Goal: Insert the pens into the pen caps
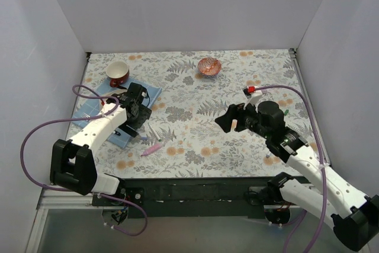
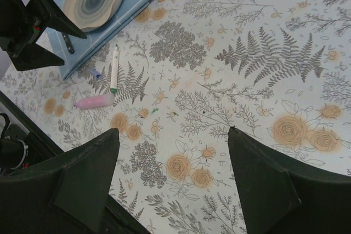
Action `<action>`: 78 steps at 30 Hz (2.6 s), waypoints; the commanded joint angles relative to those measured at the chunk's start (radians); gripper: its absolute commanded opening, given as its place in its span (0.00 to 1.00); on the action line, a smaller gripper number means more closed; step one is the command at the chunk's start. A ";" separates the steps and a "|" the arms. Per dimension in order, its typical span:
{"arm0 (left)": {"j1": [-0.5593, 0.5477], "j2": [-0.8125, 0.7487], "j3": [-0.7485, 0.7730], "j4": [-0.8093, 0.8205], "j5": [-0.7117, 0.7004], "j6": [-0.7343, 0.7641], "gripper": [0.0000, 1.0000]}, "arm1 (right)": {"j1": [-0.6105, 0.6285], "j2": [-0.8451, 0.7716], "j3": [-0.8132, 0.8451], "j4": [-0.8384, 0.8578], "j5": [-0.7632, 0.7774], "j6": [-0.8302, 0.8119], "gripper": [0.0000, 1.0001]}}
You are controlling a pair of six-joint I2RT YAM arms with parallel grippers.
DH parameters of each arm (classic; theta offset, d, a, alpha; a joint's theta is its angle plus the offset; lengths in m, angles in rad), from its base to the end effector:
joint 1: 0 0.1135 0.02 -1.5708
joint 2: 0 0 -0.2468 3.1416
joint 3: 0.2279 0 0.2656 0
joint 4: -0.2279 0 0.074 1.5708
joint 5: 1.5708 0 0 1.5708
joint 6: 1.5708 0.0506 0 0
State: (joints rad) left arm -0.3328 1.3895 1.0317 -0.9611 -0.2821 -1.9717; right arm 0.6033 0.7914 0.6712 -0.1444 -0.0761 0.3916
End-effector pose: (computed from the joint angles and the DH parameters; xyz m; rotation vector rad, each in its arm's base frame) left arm 0.2592 -0.0747 0.2031 -2.0646 1.8603 -0.1611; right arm 0.1878 0.1341 0.2851 -0.2562 1.8869 0.7586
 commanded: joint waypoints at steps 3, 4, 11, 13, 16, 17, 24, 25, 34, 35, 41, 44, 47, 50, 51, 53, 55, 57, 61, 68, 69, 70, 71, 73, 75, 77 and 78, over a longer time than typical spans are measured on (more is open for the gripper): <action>0.003 -0.026 0.037 -0.172 -0.023 -0.251 0.73 | 0.003 0.149 0.067 0.077 -0.117 -0.033 0.85; 0.003 -0.035 0.028 -0.195 -0.019 -0.278 0.73 | 0.003 0.182 0.065 0.112 -0.125 -0.036 0.84; 0.005 -0.262 -0.022 0.005 -0.061 -0.096 0.76 | 0.110 0.437 0.189 0.201 -0.087 -0.140 0.78; 0.006 -0.354 -0.021 0.062 -0.087 -0.037 0.79 | 0.154 0.541 0.241 0.203 -0.036 -0.209 0.77; 0.005 -0.479 -0.028 0.120 -0.129 0.068 0.83 | 0.220 0.644 0.310 0.271 -0.072 -0.296 0.75; 0.005 -0.510 -0.033 0.134 -0.144 0.097 0.86 | 0.242 0.661 0.301 0.314 -0.100 -0.315 0.73; 0.006 -0.768 -0.065 0.277 -0.140 0.321 0.98 | 0.357 0.827 0.327 0.572 -0.221 -0.632 0.71; 0.005 -0.791 -0.076 0.303 -0.132 0.355 0.98 | 0.368 0.874 0.344 0.527 -0.270 -0.676 0.72; 0.005 -0.983 -0.107 0.360 -0.095 0.404 0.98 | 0.395 1.152 0.645 0.258 -0.591 -0.964 0.68; 0.005 -0.991 -0.104 0.358 -0.098 0.408 0.98 | 0.398 1.170 0.668 0.228 -0.590 -0.974 0.68; 0.005 -1.026 -0.104 0.341 -0.130 0.425 0.98 | 0.420 1.233 0.693 0.172 -0.619 -1.082 0.66; 0.005 -1.043 -0.104 0.338 -0.141 0.432 0.98 | 0.435 1.249 0.697 0.152 -0.602 -1.108 0.66; 0.006 -1.063 -0.107 0.340 -0.152 0.438 0.98 | 0.443 1.272 0.706 0.147 -0.587 -1.103 0.65; 0.005 -1.075 -0.107 0.343 -0.166 0.447 0.98 | 0.457 1.295 0.720 0.155 -0.548 -1.087 0.65; 0.006 -1.080 -0.108 0.346 -0.170 0.447 0.98 | 0.458 1.309 0.726 0.155 -0.516 -1.079 0.65; 0.005 -1.087 -0.111 0.352 -0.172 0.453 0.98 | 0.463 1.319 0.746 0.149 -0.495 -1.071 0.64; 0.005 -1.090 -0.113 0.354 -0.172 0.455 0.98 | 0.463 1.332 0.758 0.149 -0.473 -1.059 0.64; 0.005 -1.090 -0.114 0.352 -0.172 0.455 0.98 | 0.464 1.348 0.766 0.146 -0.444 -1.051 0.63; 0.005 -1.081 -0.114 0.343 -0.183 0.453 0.98 | 0.470 1.365 0.788 0.068 -0.419 -1.033 0.58; 0.005 -1.075 -0.105 0.311 -0.203 0.447 0.98 | 0.477 1.275 0.653 0.008 -0.413 -0.910 0.45; 0.005 -1.075 -0.107 0.311 -0.203 0.447 0.98 | 0.477 1.246 0.610 0.012 -0.404 -0.887 0.42; 0.005 -1.075 -0.110 0.312 -0.204 0.448 0.98 | 0.478 1.229 0.581 0.034 -0.395 -0.855 0.41; 0.005 -1.075 -0.111 0.314 -0.204 0.450 0.98 | 0.478 1.215 0.555 0.049 -0.384 -0.799 0.40; 0.005 -1.072 -0.111 0.314 -0.200 0.456 0.98 | 0.478 1.163 0.466 0.093 -0.329 -0.731 0.37; 0.005 -1.064 -0.111 0.309 -0.192 0.459 0.98 | 0.480 1.104 0.398 0.121 -0.266 -0.638 0.35; 0.005 -1.054 -0.110 0.306 -0.187 0.465 0.98 | 0.480 1.059 0.299 0.161 -0.206 -0.573 0.32; 0.005 -1.046 -0.110 0.305 -0.184 0.468 0.98 | 0.480 1.018 0.269 0.163 -0.121 -0.504 0.28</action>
State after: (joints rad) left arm -0.3328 0.3077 0.9237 -0.6296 -0.4637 -1.5307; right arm 1.0767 1.8828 1.0676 0.0395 -0.4057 -0.3378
